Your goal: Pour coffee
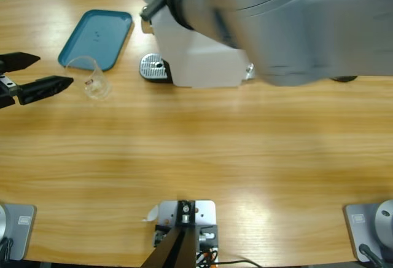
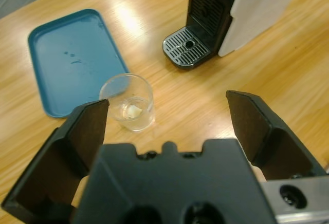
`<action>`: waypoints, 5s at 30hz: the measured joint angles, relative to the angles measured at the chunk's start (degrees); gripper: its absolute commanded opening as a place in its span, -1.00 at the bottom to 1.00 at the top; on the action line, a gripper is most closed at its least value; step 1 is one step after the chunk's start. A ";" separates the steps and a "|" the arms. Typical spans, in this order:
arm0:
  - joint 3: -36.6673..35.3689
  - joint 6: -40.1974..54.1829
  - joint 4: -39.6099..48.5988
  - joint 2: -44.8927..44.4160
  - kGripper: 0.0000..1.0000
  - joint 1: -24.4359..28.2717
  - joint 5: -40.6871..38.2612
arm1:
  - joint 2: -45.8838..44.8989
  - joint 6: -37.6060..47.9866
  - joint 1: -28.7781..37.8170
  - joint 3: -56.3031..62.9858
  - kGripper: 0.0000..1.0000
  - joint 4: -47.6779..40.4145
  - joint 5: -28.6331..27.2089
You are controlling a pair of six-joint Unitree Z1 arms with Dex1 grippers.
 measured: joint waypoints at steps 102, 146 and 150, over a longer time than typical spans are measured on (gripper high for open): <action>13.16 -11.00 -36.70 30.97 0.53 2.25 17.34 | -43.88 6.30 -5.36 23.49 0.98 30.80 20.96; -10.53 3.57 -16.97 33.75 -0.05 2.66 -1.90 | -51.87 4.41 -6.49 25.91 0.96 34.55 20.96; -11.46 4.39 -20.18 38.07 -0.05 2.67 -4.09 | -52.32 3.95 -6.86 25.91 0.96 35.39 20.96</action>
